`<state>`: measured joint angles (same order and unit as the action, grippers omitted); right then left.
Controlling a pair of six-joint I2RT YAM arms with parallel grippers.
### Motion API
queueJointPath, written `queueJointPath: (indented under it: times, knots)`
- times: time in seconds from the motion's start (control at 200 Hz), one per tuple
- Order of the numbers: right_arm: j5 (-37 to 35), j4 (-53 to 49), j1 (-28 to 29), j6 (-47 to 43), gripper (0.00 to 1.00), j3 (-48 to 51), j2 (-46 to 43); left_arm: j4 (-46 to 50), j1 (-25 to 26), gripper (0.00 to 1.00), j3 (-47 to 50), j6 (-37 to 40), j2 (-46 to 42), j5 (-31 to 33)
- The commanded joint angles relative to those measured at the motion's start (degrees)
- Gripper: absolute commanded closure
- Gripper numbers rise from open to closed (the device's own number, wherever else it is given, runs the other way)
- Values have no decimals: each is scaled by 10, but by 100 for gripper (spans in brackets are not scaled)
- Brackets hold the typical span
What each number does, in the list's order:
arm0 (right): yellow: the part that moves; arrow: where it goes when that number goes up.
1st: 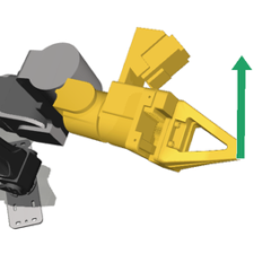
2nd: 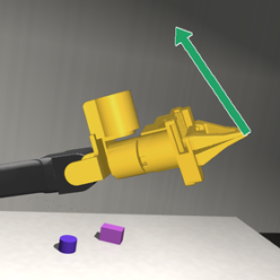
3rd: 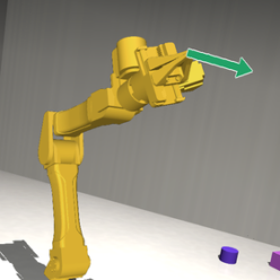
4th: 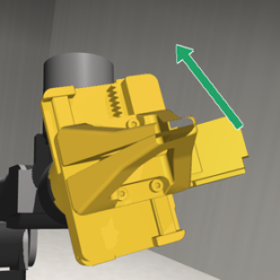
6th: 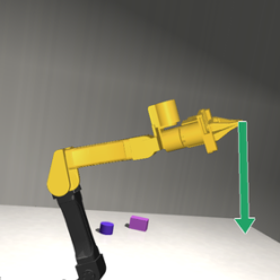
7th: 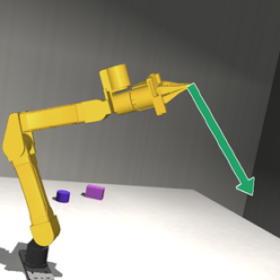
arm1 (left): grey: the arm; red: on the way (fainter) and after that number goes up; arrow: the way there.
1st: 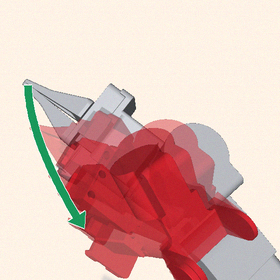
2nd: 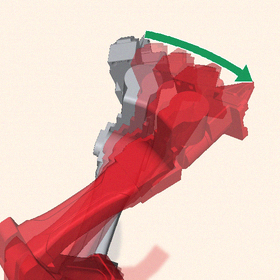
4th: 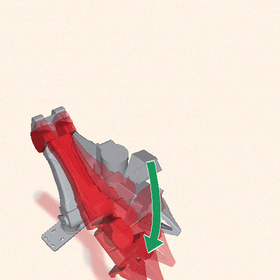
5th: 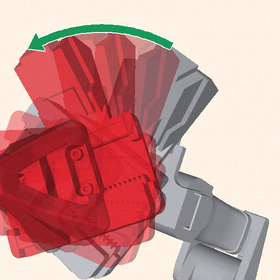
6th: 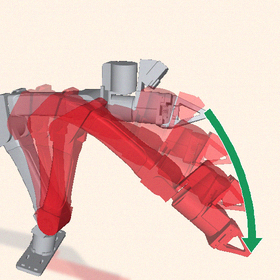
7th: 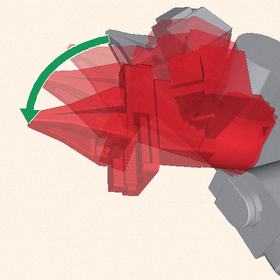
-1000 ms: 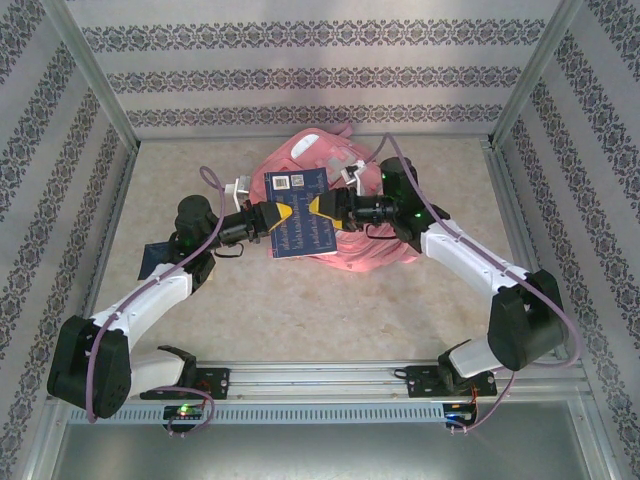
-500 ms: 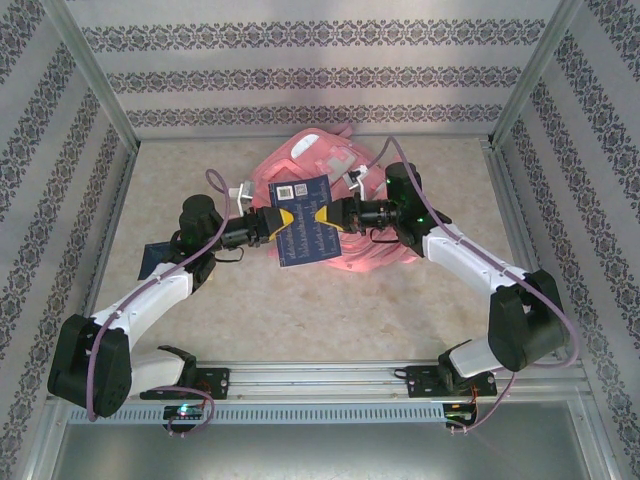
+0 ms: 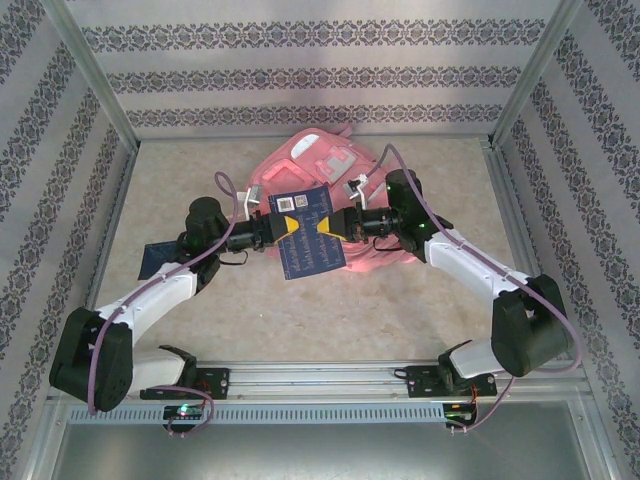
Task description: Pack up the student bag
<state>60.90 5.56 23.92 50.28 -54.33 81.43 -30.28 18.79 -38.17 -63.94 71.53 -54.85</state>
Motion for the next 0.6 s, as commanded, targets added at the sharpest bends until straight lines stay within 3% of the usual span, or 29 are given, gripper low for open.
queueJointPath:
  times: [0.0,0.065,0.17,0.225,0.365,0.595]
  knots:
    - [-63,-28,-26,-8,77,12,-25,-84,6,100,-5,-30,2,44]
    - [-98,-24,-42,10,77,23,-36,-129,6,100,-5,-69,9,90]
    - [-130,39,-47,65,66,43,-61,-192,6,100,-22,-124,30,149]
    - [-142,73,-46,97,57,46,-70,-195,6,100,-40,-136,37,168]
    - [-226,156,-50,165,46,65,-119,-187,7,100,-92,-150,49,204]
    - [-362,218,-42,221,36,99,-194,-177,25,100,-158,-159,62,291]
